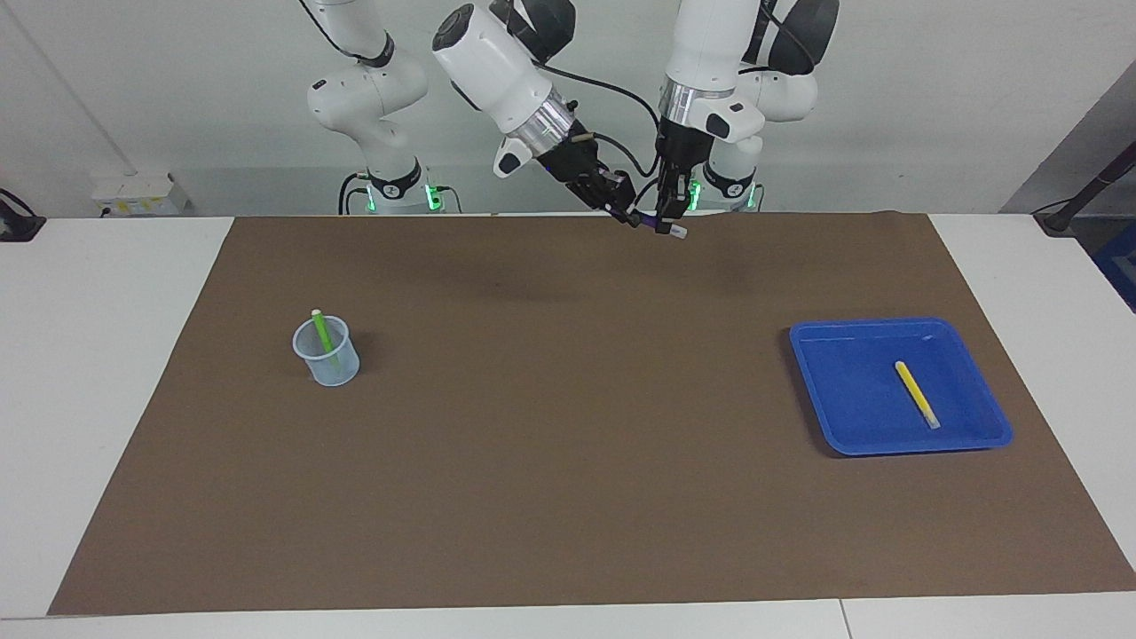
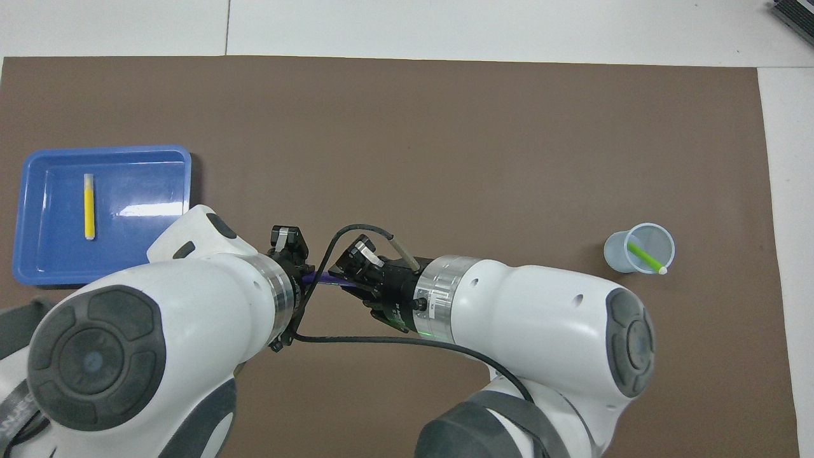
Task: Transfer and insert pens with both arms
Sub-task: 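Grasp the purple pen's free end with the right gripper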
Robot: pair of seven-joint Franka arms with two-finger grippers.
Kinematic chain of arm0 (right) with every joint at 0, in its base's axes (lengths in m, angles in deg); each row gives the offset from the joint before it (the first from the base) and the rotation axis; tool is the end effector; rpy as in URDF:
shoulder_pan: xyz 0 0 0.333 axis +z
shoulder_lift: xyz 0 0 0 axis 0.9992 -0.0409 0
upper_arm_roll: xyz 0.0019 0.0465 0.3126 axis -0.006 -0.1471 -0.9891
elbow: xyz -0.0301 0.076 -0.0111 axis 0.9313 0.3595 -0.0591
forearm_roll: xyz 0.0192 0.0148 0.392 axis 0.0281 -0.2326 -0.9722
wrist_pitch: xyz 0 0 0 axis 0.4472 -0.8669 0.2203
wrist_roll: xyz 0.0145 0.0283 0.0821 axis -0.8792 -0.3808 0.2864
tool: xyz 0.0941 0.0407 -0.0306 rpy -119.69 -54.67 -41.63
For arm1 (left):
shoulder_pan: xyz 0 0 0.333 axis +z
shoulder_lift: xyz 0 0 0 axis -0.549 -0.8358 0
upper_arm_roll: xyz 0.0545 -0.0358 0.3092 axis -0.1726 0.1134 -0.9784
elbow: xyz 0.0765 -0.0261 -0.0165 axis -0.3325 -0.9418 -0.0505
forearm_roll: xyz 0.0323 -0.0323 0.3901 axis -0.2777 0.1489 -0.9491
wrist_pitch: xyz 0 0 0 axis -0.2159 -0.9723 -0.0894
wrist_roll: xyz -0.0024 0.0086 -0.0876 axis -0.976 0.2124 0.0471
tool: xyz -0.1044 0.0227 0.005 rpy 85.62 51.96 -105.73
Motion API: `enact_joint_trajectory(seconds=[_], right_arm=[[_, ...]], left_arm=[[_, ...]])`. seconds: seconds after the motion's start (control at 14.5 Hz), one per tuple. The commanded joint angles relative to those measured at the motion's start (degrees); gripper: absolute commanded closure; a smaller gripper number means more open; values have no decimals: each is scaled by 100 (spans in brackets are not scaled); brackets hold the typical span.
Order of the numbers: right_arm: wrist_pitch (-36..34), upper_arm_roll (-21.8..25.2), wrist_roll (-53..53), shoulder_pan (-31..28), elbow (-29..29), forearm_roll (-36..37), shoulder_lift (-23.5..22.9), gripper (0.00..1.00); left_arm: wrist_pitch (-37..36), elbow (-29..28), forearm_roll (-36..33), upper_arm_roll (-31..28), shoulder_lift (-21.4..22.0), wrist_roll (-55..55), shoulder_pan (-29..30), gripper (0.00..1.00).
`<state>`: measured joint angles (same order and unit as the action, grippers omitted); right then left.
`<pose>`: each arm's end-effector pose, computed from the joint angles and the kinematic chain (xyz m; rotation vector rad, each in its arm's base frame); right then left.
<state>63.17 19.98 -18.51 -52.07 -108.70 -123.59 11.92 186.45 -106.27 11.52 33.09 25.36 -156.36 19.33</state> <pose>0.4499 0.3686 0.5470 -2.1928 0.9795 0.1447 0.4181 -0.2940 0.5846 2.2356 1.9287 0.0914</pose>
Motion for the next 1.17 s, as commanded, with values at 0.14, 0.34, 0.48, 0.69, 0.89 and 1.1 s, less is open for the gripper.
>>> enact_joint_trajectory(seconds=[0.14,0.34,0.48,0.69,0.89,1.1], right_arm=[[-113,-7,14,-17,-55,-69,41,100],[-104,1,14,-25,-55,-69,41,100],[-104,1,23,-25,-55,-69,41,100],[-113,1,128,-34,-55,-69,33,100],[-358,19,689,-87,-55,0,41,100],[-691,54,1321,-209,-55,193,68,100]], left_arm=[[-101,9,14,-49,97,76,-19,69],[-101,9,14,-49,97,94,-10,43],[-110,9,14,-49,97,94,-18,31],[-110,9,14,-49,97,103,-19,29],[-127,9,14,-49,97,111,-19,28],[-154,-52,14,-49,123,312,-1,27]])
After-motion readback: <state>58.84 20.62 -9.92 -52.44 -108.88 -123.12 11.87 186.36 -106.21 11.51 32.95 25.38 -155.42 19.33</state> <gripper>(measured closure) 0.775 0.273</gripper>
